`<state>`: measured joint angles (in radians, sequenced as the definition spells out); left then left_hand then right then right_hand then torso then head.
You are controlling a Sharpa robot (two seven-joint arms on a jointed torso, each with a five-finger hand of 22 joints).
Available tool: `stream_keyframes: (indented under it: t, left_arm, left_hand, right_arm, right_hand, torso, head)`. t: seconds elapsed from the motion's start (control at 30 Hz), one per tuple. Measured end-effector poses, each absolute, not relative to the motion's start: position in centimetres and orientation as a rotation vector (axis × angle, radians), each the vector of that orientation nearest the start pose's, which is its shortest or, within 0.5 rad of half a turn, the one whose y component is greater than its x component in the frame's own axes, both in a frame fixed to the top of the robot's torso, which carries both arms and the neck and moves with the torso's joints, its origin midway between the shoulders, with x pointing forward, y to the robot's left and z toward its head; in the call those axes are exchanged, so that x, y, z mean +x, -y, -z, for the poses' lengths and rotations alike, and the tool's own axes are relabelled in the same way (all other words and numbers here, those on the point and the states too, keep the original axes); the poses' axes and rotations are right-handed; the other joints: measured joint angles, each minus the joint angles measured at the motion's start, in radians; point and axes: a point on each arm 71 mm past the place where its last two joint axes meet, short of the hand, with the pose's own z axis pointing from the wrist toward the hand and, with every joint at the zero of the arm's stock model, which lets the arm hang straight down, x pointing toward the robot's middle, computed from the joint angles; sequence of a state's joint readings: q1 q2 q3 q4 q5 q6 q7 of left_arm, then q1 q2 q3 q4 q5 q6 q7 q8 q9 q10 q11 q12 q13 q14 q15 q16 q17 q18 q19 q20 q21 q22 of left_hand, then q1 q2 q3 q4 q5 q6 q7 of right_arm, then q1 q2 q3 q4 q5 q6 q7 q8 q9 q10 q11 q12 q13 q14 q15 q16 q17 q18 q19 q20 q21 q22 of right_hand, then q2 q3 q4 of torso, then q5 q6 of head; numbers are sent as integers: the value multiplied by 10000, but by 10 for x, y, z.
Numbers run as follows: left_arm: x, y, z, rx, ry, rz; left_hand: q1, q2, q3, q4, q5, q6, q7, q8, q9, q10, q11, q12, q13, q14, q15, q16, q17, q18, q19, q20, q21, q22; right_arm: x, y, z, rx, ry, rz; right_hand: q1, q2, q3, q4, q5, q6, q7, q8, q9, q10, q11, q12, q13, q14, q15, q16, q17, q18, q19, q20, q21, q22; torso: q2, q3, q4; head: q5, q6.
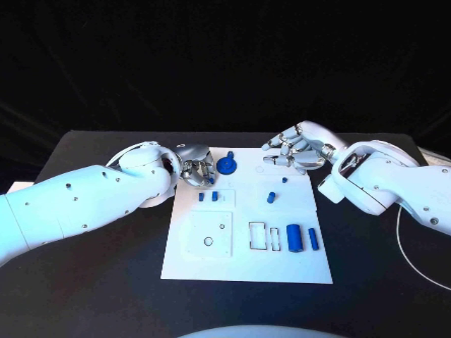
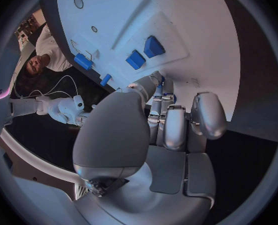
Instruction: Assemble the parts on the task board
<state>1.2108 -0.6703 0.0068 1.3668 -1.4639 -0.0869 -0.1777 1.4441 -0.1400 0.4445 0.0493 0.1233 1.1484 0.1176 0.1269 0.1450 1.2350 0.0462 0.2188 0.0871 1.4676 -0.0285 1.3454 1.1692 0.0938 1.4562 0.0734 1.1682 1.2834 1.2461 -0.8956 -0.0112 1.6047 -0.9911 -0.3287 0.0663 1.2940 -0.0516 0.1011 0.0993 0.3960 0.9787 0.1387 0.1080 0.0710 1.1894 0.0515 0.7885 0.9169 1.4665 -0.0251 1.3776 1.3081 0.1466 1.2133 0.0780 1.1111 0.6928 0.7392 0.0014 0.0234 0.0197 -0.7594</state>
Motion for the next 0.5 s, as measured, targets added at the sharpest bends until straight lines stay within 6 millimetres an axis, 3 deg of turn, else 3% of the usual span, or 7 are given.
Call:
stream_keyframes:
  t: [0.4, 0.5]
  left_arm:
    - [518, -156, 189, 2040, -18458, 5821]
    - [519, -157, 190, 2037, -18504, 5798]
  left_hand:
    - [-14, -12, 71, -12, 0, -1, -1, -14, -15, 0, 0, -108, 10, 0, 0, 0, -20, 0, 0, 0, 0, -1]
    - [-135, -44, 100, 15, 1, -165, 136, -160, -85, -99, 98, -286, 6, 0, 0, 0, -68, 1, 0, 0, 0, -1]
  right_arm:
    - [479, 200, 143, 1727, -16329, -10299]
    - [479, 200, 143, 1728, -16330, -10297]
  right_hand:
    - [0, 0, 0, 0, 29, 0, 0, 0, 0, 0, 0, 0, -1, 0, 0, 0, -1, 0, 29, -29, 0, -1]
    - [0, 0, 0, 0, 29, 0, 0, 0, 0, 0, 0, 0, -1, 0, 0, 0, -2, 0, 29, -29, 0, -1]
  torso:
    - [-2, -2, 7]
    - [-5, -3, 10]
  head:
    - [-19, -25]
    - [-14, -32]
